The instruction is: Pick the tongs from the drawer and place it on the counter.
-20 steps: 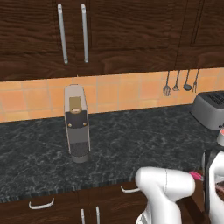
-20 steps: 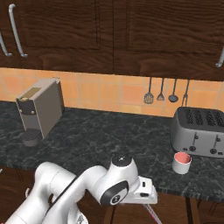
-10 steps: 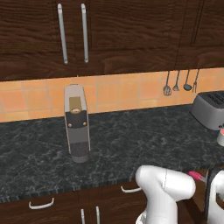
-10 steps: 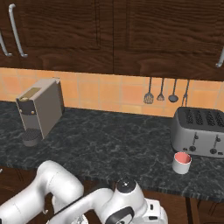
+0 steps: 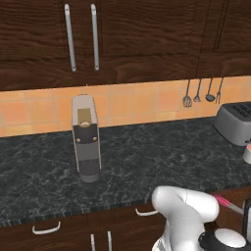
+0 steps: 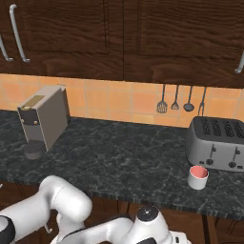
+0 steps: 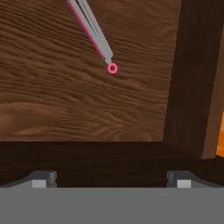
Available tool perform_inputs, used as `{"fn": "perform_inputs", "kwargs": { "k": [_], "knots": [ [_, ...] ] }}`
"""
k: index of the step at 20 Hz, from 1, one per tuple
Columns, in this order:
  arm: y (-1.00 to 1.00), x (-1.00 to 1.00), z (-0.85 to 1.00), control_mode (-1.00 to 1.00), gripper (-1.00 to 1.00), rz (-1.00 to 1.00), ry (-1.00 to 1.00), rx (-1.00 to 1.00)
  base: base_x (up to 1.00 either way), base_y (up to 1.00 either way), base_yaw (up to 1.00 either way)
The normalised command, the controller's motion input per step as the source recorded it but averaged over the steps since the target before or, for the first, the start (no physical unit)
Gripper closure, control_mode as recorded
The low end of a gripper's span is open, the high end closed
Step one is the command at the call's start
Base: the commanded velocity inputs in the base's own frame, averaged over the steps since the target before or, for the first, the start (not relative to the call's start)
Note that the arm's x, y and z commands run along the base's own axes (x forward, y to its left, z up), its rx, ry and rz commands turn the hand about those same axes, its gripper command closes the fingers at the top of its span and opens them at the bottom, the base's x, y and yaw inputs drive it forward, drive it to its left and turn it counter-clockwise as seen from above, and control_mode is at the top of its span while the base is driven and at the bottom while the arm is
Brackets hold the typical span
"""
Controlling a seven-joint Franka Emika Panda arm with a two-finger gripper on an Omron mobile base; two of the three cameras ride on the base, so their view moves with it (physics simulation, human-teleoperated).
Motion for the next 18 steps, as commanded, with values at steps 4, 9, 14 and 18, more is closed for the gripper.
{"fn": "perform_inputs", "kwargs": {
  "k": [4, 9, 14, 18],
  "knots": [
    [-0.54, -0.58, -0.02, -1.00, -1.00, -0.01, 0.18, 0.00, 0.00, 0.00, 0.00],
    [-0.46, -0.78, -0.19, -1.00, -1.00, -0.01, 0.10, 0.00, 0.00, 0.00, 0.00],
    [0.01, 0.06, 0.01, -1.00, -1.00, -0.02, -0.04, 0.06, 0.00, 0.00, 0.00],
    [0.34, 0.72, 0.01, -1.00, -1.00, 0.00, -0.11, 0.19, 0.00, 0.00, 0.00]
  ]
}}
